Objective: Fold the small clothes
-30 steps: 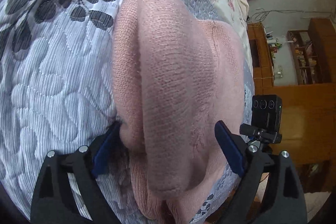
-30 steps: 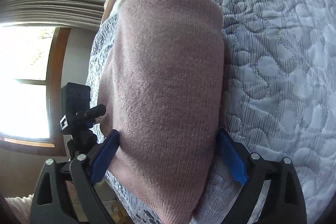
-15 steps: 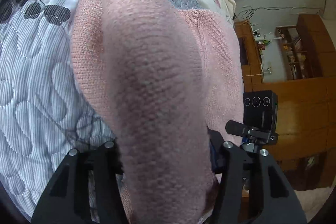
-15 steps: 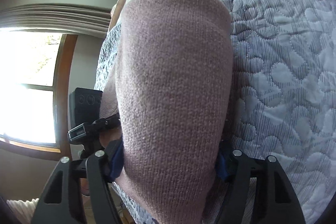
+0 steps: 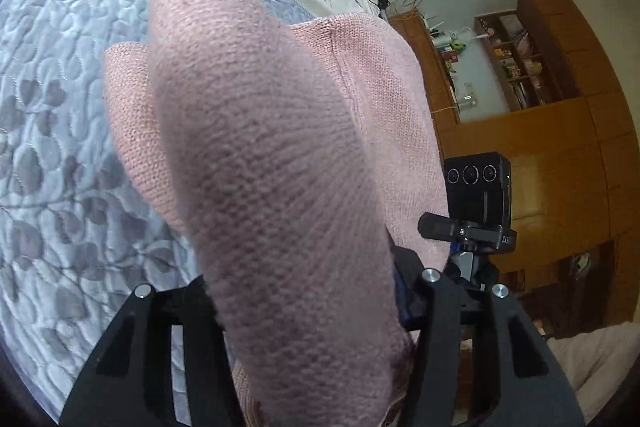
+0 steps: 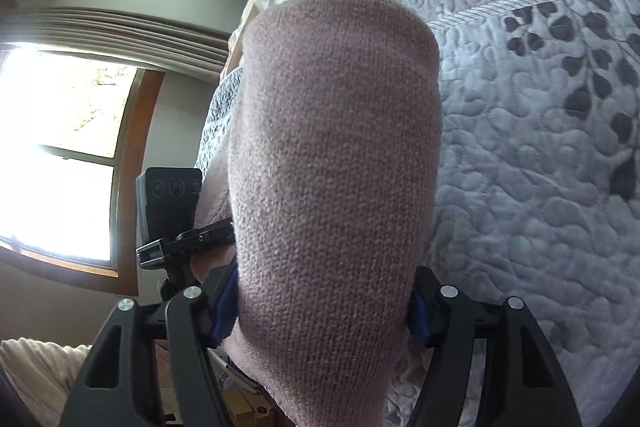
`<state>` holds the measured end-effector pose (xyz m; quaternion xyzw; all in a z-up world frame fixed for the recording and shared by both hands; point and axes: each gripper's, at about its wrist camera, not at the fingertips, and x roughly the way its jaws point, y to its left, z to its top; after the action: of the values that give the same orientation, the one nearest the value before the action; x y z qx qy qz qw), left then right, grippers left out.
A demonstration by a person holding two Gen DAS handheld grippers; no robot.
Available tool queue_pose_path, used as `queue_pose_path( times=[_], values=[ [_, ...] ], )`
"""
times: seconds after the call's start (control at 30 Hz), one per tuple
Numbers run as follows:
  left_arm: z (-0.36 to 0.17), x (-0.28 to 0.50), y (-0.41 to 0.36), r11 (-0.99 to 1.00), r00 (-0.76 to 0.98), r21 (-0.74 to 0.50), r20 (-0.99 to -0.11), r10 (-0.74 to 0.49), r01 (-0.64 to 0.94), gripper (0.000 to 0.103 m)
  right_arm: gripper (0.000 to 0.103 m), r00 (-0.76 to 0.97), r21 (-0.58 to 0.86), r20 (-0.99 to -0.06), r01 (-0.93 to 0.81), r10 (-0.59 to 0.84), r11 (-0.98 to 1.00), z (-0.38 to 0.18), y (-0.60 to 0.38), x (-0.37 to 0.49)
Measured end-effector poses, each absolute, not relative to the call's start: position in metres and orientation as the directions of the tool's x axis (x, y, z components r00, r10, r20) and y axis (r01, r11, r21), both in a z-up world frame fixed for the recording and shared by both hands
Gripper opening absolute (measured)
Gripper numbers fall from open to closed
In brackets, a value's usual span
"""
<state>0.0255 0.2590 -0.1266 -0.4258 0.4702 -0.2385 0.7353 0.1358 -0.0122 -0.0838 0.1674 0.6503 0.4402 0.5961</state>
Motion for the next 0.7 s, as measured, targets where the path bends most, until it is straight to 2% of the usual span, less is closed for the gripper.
queue_pose_path(
  times=[0.2, 0.37, 0.5, 0.7],
  values=[
    [-0.147, 0.022, 0.205, 0.520, 0.403, -0.851, -0.500, -0.767, -0.067, 0.051, 0.067, -0.232, 0.759, -0.648, -0.272, 0.725, 0.591, -0.100, -0.065, 0.129],
    [-0.184, 0.023, 0.182, 0.582, 0.370, -0.807, -0.574, -0.731, -0.102, 0.052, 0.068, -0.240, 0.743, -0.669, -0.239, 0.703, 0.625, -0.141, -0.083, 0.124],
    [-0.204, 0.016, 0.191, 0.568, 0.402, -0.815, -0.561, -0.724, -0.116, 0.058, 0.072, -0.213, 0.746, -0.663, -0.270, 0.718, 0.608, -0.151, -0.085, 0.120],
    [-0.193, 0.007, 0.190, 0.628, 0.408, -0.765, -0.624, -0.666, -0.144, 0.065, 0.079, -0.185, 0.719, -0.689, -0.295, 0.701, 0.629, -0.141, -0.088, 0.111]
  ],
)
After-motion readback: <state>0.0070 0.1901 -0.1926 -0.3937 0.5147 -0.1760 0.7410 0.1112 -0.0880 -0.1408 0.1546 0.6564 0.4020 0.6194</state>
